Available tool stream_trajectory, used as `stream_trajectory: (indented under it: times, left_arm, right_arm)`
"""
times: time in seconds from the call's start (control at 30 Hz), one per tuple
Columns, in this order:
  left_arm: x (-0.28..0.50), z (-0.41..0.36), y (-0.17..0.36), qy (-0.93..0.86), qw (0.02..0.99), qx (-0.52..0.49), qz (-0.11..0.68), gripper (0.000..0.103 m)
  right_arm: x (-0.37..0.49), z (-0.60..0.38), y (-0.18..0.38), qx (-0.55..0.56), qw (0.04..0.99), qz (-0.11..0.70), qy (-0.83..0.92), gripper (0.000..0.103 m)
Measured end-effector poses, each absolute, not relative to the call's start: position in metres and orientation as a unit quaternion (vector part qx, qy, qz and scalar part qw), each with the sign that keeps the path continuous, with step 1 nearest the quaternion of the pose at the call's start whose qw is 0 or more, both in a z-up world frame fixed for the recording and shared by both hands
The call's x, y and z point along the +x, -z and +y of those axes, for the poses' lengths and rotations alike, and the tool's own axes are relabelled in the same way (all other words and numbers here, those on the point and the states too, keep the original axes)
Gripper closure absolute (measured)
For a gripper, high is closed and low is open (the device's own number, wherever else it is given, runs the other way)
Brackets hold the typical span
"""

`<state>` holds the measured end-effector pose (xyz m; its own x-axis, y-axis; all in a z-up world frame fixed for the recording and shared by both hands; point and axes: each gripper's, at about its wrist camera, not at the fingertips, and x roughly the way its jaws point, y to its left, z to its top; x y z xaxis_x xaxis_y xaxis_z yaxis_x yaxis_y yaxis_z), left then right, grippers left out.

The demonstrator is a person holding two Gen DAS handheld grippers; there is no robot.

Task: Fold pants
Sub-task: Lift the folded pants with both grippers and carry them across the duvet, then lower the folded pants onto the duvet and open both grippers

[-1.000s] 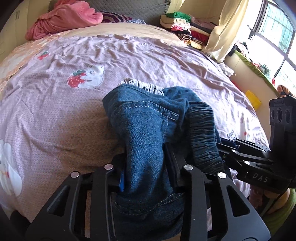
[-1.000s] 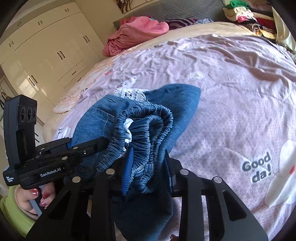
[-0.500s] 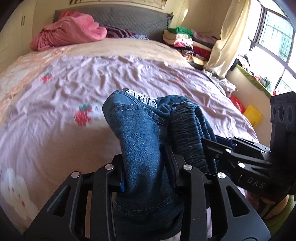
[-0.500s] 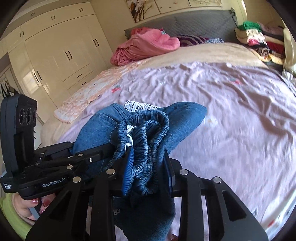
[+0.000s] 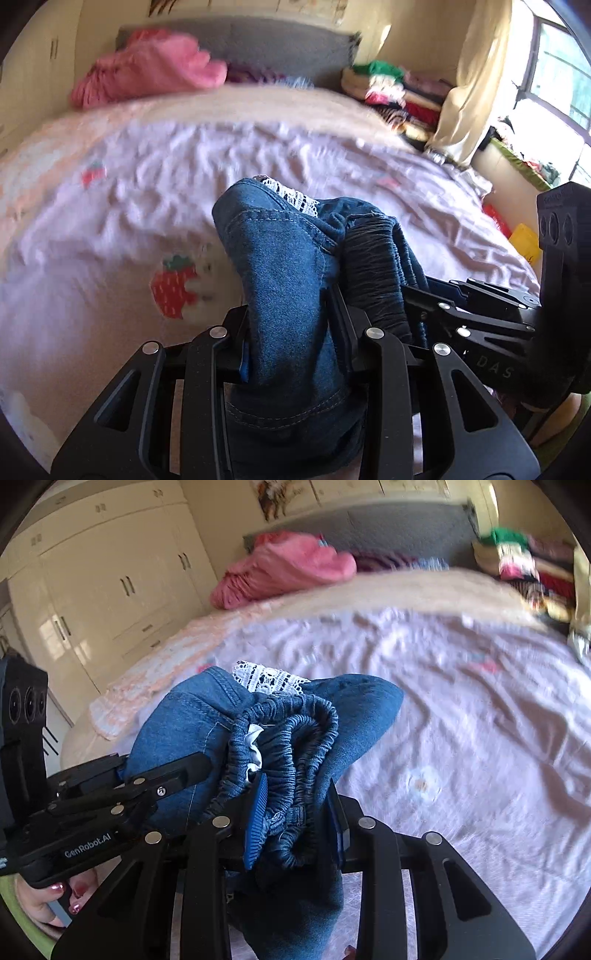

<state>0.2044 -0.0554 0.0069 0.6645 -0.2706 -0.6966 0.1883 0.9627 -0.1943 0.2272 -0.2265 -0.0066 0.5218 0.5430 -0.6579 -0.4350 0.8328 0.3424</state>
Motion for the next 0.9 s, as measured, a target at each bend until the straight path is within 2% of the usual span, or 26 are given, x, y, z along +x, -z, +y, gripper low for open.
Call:
stream_trajectory:
  times: [0.1,0.17,0.3,0.4,0.47,0.63,0.9]
  left_arm:
    - [0.208,-0.050,0.011,0.102,0.905,-0.054,0.409,0.076]
    - [0.210,-0.044,0.019,0.096,0.899,-0.067,0.422,0.068]
    - [0.211,-0.039,0.030,0.089,0.897,-0.067,0.427,0.060]
    - [0.211,-0.037,0.038,0.090,0.895,-0.074,0.432,0.054]
    - [0.210,-0.035,0.040,0.090,0.894,-0.078,0.432,0.044]
    - [0.205,-0.030,0.038,0.086,0.894,-0.078,0.433,0.028]
    - [0.193,-0.024,0.034,0.081,0.896,-0.081,0.429,0.018]
  right_arm:
    - [0.235,-0.233,0.028,0.091,0.860,0.424,-0.269,0.075]
    - [0.239,-0.240,0.036,0.119,0.850,0.437,-0.268,0.072]
    - [0.243,-0.243,0.048,0.132,0.842,0.459,-0.249,0.064]
    - [0.243,-0.247,0.054,0.158,0.835,0.468,-0.243,0.063]
    - [0.240,-0.248,0.054,0.163,0.835,0.468,-0.241,0.062]
    - [0.231,-0.252,0.049,0.159,0.838,0.467,-0.233,0.056]
    - [0.218,-0.256,0.041,0.134,0.853,0.458,-0.211,0.043]
